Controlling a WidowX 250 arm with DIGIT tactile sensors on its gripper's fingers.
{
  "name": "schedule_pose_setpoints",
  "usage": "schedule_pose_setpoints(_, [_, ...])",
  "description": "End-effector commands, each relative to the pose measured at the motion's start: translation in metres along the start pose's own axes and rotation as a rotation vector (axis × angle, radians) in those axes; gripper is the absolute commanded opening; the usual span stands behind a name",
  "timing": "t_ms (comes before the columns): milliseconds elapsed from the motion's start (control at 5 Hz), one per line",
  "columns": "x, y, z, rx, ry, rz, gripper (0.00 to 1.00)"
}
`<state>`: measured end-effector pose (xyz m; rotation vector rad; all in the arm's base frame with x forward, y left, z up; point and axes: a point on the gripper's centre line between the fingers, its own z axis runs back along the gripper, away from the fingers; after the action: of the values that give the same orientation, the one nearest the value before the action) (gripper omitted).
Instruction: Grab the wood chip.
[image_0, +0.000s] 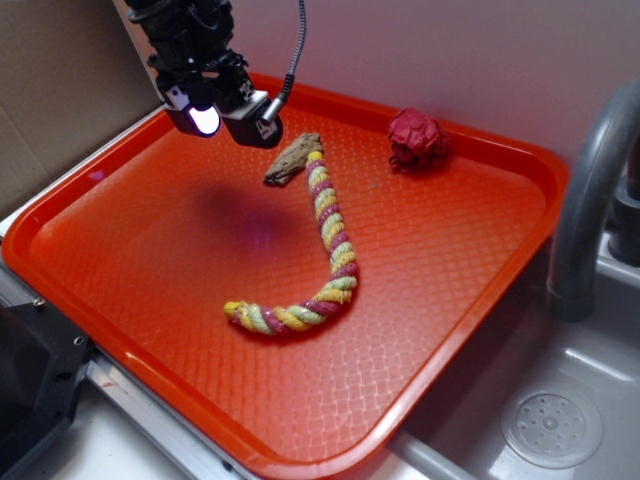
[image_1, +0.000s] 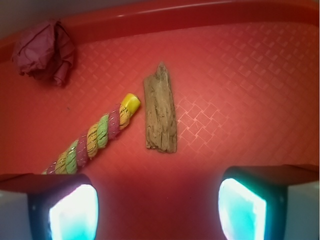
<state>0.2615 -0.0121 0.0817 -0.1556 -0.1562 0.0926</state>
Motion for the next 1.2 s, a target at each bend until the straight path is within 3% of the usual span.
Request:
schedule_pose_setpoints(0, [0.017,-0.014,-0.026,-0.012,-0.007,-0.096,1.0])
schedule_pose_setpoints(400, [0.024,-0.02,-0.074,0.014,0.051,-0.152,1.0])
schedule_pose_setpoints(800, [0.022,-0.028,-0.089,0.067,0.042,-0.16,1.0])
schedule_pose_setpoints(1000, [0.032,-0.023,-0.097,0.116,0.048,-0.105,0.87])
